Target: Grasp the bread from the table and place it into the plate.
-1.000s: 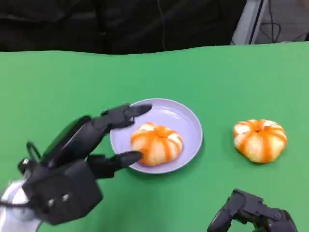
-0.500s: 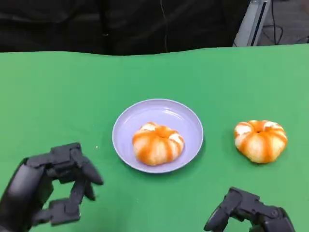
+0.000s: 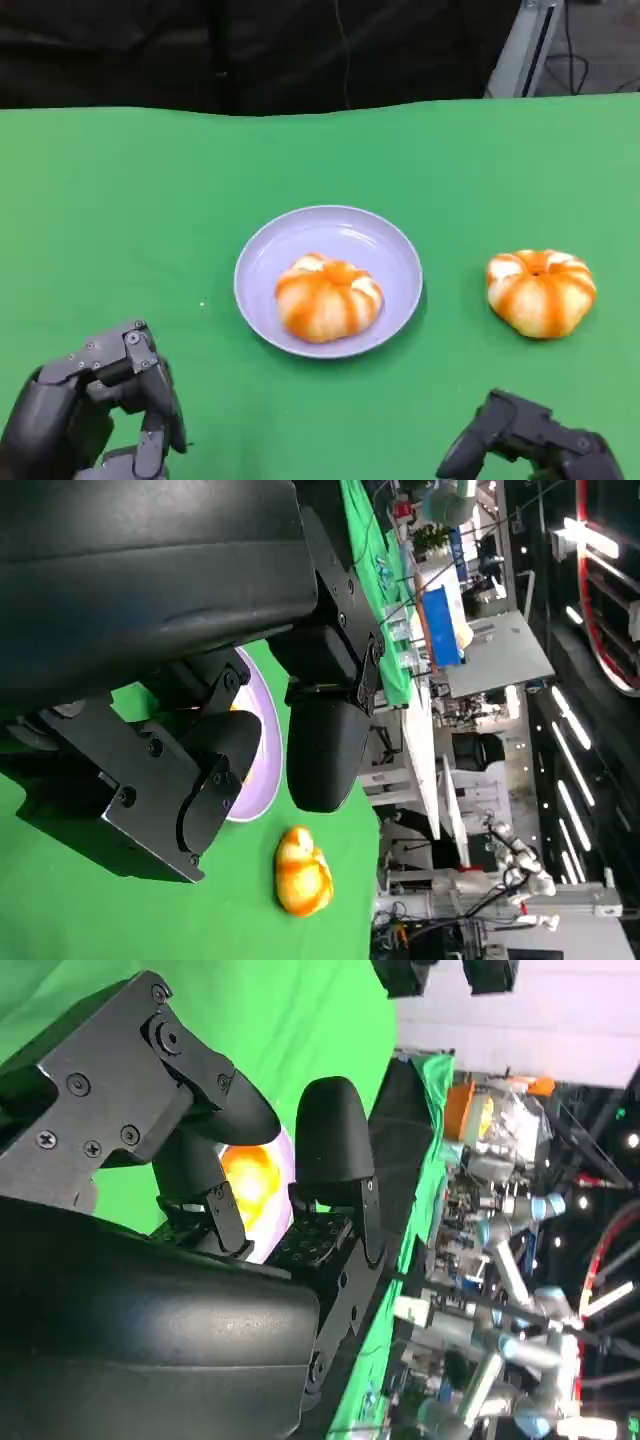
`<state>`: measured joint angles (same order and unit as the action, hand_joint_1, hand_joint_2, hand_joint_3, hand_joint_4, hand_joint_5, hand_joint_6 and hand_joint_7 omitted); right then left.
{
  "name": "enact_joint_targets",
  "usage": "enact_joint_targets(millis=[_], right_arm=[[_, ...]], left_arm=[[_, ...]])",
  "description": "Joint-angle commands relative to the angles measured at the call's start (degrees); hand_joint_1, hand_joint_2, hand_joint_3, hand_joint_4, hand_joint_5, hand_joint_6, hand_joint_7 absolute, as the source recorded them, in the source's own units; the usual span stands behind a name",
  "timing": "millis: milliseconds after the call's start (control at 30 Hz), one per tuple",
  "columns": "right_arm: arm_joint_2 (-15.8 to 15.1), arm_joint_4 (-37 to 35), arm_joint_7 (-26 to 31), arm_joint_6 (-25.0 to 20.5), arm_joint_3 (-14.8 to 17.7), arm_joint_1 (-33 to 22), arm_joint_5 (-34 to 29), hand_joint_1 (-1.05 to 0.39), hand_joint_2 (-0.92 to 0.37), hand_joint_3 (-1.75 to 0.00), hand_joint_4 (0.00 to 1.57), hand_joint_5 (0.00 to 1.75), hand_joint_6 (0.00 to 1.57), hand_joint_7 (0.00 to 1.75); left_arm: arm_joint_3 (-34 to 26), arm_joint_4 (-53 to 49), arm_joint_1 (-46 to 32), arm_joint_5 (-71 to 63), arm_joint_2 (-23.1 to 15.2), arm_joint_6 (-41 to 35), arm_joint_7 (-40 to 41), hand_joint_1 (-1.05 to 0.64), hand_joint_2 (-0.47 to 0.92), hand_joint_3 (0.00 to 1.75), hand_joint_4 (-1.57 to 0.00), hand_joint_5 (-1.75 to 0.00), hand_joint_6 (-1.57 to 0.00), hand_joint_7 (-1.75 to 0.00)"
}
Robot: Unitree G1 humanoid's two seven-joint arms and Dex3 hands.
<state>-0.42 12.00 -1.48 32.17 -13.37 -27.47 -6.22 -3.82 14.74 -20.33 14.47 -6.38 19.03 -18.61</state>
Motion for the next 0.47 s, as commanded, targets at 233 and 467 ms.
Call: enact_joint_targets(millis=[233, 467], right_arm=[[-0.60, 0.18, -0.58, 0.46, 0.81, -0.05, 0.88, -0.08, -0.32, -1.36, 0.71, 1.64, 0.79, 1.35], [-0.25, -1.67, -0.17, 2.02, 1.13, 0.92, 0.57, -0.07, -0.32, -1.36, 0.72, 1.63, 0.80, 1.35]], left_arm=[[0.00, -0.75, -0.26, 0.18, -0.14, 1.06, -0.60, 0.10, 0.39, 1.59, -0.98, -1.75, -0.81, -1.67], [0.72, -2.29, -1.65, 2.40, 0.29, 1.53, -2.70, 0.08, 0.35, 1.59, -0.98, -1.75, -0.83, -1.68]])
